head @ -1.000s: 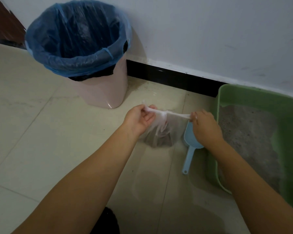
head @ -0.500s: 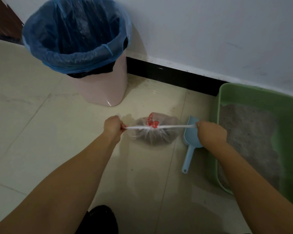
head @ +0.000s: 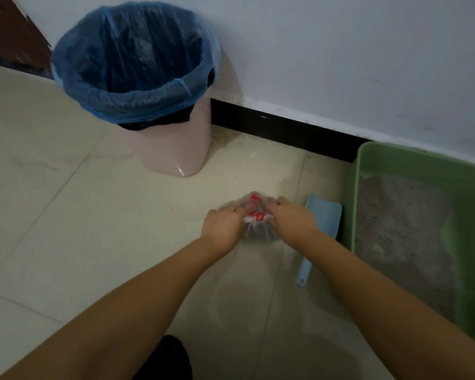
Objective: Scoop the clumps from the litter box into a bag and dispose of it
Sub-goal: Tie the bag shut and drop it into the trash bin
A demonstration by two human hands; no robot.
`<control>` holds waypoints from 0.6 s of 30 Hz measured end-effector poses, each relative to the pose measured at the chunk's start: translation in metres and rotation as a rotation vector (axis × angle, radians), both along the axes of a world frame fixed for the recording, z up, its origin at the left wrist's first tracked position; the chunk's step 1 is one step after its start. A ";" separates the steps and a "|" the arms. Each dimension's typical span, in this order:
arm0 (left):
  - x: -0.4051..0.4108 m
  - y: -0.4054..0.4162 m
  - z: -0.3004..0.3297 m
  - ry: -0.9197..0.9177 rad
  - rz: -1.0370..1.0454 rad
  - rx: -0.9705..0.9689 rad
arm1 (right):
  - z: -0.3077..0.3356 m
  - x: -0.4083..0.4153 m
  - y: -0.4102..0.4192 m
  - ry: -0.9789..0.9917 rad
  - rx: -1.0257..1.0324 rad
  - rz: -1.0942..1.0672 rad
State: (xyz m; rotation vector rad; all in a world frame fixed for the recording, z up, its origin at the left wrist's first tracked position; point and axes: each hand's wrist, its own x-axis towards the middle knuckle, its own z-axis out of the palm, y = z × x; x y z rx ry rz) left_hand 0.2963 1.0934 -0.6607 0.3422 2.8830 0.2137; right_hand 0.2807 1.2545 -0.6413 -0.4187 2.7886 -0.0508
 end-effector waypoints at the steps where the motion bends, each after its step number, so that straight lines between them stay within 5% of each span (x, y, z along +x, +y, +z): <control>1: -0.003 -0.003 0.008 -0.004 -0.018 0.035 | 0.008 -0.004 0.001 -0.001 -0.021 -0.002; 9: -0.055 -0.034 0.141 0.130 -0.203 0.212 | 0.125 -0.057 -0.001 0.244 -0.345 0.028; 18: -0.135 -0.118 0.325 0.541 -0.044 0.330 | 0.309 -0.136 -0.087 0.613 -0.629 0.020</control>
